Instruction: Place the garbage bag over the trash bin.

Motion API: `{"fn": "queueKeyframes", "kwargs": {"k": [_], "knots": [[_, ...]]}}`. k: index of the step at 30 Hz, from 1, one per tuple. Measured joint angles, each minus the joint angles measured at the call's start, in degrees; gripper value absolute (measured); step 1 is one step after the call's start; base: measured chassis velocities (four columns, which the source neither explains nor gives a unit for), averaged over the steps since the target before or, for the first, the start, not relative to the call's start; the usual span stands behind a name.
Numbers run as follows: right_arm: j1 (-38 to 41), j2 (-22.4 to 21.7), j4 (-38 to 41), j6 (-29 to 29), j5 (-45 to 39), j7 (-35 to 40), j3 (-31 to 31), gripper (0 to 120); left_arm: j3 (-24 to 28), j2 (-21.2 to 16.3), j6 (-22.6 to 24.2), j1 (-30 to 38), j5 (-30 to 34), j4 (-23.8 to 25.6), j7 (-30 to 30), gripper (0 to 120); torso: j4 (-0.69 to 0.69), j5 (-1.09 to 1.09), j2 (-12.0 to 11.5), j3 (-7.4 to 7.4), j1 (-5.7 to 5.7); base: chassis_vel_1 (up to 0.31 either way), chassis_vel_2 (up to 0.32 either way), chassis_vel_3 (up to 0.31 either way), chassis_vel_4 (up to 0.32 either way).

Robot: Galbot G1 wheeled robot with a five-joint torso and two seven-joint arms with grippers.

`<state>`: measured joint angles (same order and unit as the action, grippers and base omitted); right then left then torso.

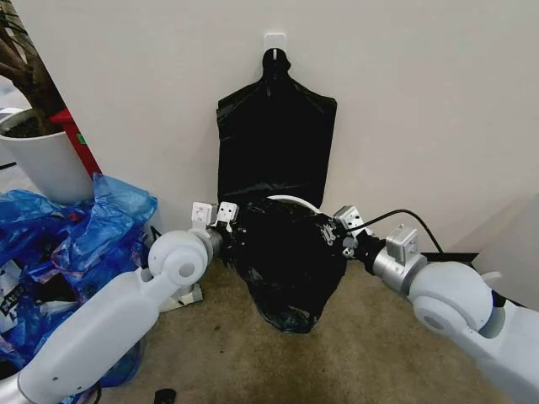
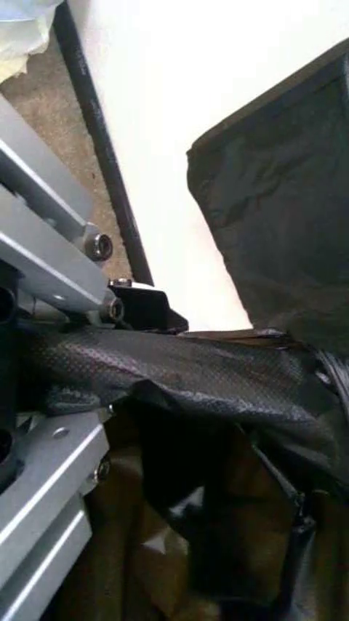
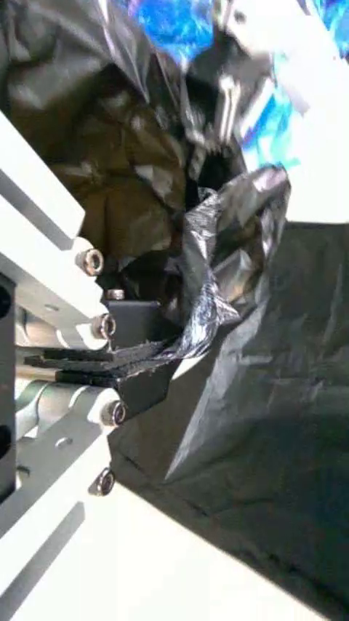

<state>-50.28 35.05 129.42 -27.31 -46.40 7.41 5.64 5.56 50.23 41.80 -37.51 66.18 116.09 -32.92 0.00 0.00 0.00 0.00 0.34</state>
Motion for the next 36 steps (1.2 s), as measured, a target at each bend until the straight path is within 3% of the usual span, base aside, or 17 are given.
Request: {"fn": "queueKeyframes", "kwargs": {"k": [7, 29, 36], "knots": [[1.58, -0.84, -3.32, -0.28, -4.28, -0.37, 0.60, 0, -0.11, -0.25, 0.04, -1.63, -6.80, -0.10, 5.65, 1, -0.02, 0.00, 0.00, 0.00, 0.00, 0.000, 0.000, 0.000, 0.000], [3.70, -3.19, -16.24, 2.61, -3.72, -13.34, 0.41, 0, -5.38, -1.85, -0.28, -6.04, -11.29, 3.63, 18.63, 1, -0.02, 0.01, 0.00, 0.00, 0.00, 0.000, 0.000, 0.000, 0.000], [1.23, -4.92, -23.25, 8.91, 2.95, -27.41, 1.28, 0, -8.26, -1.72, -3.69, -6.72, -11.87, 3.47, 25.84, 1, -0.03, 0.01, 0.00, 0.00, 0.00, 0.000, 0.000, 0.000, 0.000]]}}
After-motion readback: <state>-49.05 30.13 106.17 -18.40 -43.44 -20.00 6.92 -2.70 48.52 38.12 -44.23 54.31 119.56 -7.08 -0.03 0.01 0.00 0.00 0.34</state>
